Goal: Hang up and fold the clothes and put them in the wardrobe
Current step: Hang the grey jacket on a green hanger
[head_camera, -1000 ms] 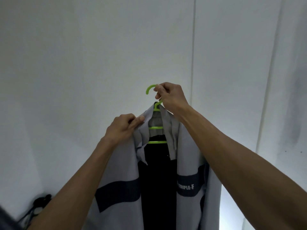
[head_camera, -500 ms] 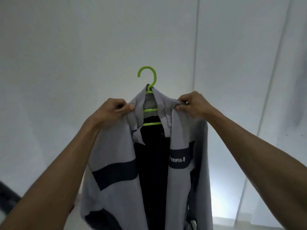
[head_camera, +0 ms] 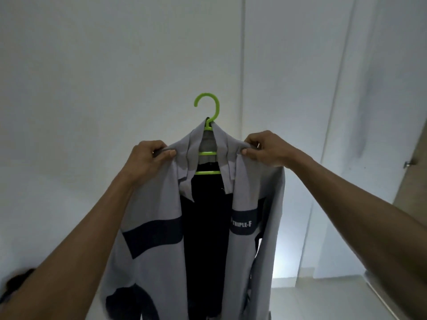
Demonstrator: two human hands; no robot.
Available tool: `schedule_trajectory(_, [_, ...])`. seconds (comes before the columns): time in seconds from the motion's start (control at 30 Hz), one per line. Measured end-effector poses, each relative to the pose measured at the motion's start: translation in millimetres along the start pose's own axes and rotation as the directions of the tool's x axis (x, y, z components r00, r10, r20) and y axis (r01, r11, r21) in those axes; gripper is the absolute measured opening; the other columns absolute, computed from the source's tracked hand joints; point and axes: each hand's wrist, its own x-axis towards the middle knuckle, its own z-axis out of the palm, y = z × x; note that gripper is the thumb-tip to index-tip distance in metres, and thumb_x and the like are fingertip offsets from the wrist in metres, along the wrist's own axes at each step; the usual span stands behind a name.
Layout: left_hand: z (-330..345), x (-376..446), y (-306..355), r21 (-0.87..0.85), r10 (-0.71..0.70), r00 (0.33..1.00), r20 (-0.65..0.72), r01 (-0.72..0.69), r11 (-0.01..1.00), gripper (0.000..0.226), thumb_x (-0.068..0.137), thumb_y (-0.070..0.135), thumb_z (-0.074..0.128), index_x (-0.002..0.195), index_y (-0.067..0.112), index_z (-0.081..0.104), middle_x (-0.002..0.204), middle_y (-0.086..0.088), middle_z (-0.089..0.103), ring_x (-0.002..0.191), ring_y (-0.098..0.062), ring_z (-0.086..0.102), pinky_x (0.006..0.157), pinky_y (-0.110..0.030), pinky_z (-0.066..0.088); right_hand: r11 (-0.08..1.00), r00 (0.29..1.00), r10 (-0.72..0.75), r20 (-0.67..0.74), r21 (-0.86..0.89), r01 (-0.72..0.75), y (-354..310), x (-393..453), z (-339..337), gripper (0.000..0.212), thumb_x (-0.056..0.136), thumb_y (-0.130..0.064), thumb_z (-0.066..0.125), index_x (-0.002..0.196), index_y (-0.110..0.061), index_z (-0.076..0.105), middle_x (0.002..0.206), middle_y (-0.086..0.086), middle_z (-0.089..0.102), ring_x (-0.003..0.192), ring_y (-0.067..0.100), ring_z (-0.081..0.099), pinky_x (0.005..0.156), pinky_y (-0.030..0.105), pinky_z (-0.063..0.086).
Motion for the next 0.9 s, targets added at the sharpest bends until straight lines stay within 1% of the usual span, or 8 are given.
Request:
schedule_trajectory(0.07, [16,9,9,-0.023,0.036,0.999,0.027,-0.035,0.999,0.029,0.094,0.036,0.065,0.075,0.014,0.067,0.067,-0.002,0.062,0.059,-0.007,0.051,0.057,-0.026,0.038,0.997,0.997,0.072,0.024,0.007,-0.072,11,-12,-9,0.016,0.094,-0.031,0.066,0.080,-0.021,0.065,0.080,-0.004,0.062,0.074,0.013,0.055,0.065,0.028,0.044])
schedule_trajectory(0.2, [56,32,43,-0.170,0.087,0.994,0.073,-0.074,0.983,0.030,0.097,0.040,0.061,0.081,0.016,0.072,0.074,0.002,0.069,0.066,-0.008,0.060,0.059,-0.027,0.044,0.979,0.976,0.204,-0.075,0.045,-0.201,43,-42,-39,0.014,0.091,-0.028,0.068,0.091,-0.015,0.073,0.088,-0.001,0.068,0.083,0.016,0.061,0.072,0.030,0.048])
schedule_trajectory(0.33, [100,57,85,-0.251,0.119,0.990,0.080,-0.095,0.963,0.031,0.095,0.041,0.062,0.083,0.015,0.074,0.076,-0.001,0.070,0.070,-0.014,0.063,0.060,-0.026,0.044,0.951,0.952,0.305,-0.030,0.048,-0.304,68,-71,-79,0.019,0.097,-0.024,0.059,0.100,-0.015,0.076,0.098,0.000,0.071,0.096,0.021,0.065,0.086,0.035,0.055])
schedule_trajectory(0.43, [143,75,126,-0.302,0.158,0.984,0.086,-0.126,0.945,0.032,0.095,0.042,0.062,0.082,0.016,0.074,0.076,0.000,0.070,0.068,-0.010,0.061,0.061,-0.027,0.045,0.928,0.929,0.369,-0.038,0.063,-0.367,97,-96,-113,0.025,0.097,-0.023,0.055,0.104,-0.015,0.078,0.103,0.000,0.073,0.098,0.021,0.067,0.090,0.038,0.056])
schedule_trajectory(0.63, [239,109,211,-0.385,0.279,0.940,0.197,-0.188,0.904,0.036,0.097,0.044,0.058,0.080,0.016,0.070,0.075,-0.004,0.068,0.067,-0.015,0.058,0.062,-0.031,0.042,0.899,0.891,0.437,-0.126,0.053,-0.434,177,-157,-179,0.017,0.095,-0.031,0.067,0.099,-0.020,0.078,0.093,-0.003,0.075,0.086,0.010,0.068,0.073,0.023,0.050])
schedule_trajectory(0.77, [305,128,282,-0.401,0.370,0.876,0.308,-0.233,0.886,0.035,0.099,0.043,0.055,0.076,0.019,0.063,0.074,0.000,0.064,0.067,-0.013,0.052,0.062,-0.032,0.040,0.883,0.855,0.467,-0.224,0.066,-0.465,230,-187,-218,0.017,0.093,-0.032,0.070,0.091,-0.018,0.077,0.086,0.005,0.074,0.075,0.010,0.063,0.068,0.029,0.050])
schedule_trajectory(0.83, [339,139,316,-0.462,0.392,0.879,0.271,-0.238,0.854,0.032,0.098,0.039,0.057,0.075,0.018,0.063,0.071,0.001,0.063,0.066,-0.013,0.052,0.062,-0.031,0.040,0.866,0.834,0.492,-0.250,0.044,-0.498,257,-200,-238,0.016,0.094,-0.032,0.068,0.086,-0.021,0.075,0.078,-0.002,0.071,0.070,0.007,0.060,0.065,0.025,0.045])
schedule_trajectory(0.9, [370,151,348,-0.510,0.389,0.895,0.218,-0.235,0.827,0.028,0.098,0.037,0.059,0.077,0.019,0.065,0.073,0.001,0.066,0.068,-0.014,0.056,0.063,-0.031,0.041,0.840,0.805,0.534,-0.257,0.058,-0.539,279,-210,-260,0.016,0.094,-0.033,0.067,0.086,-0.021,0.074,0.079,0.002,0.070,0.070,0.008,0.059,0.065,0.024,0.044])
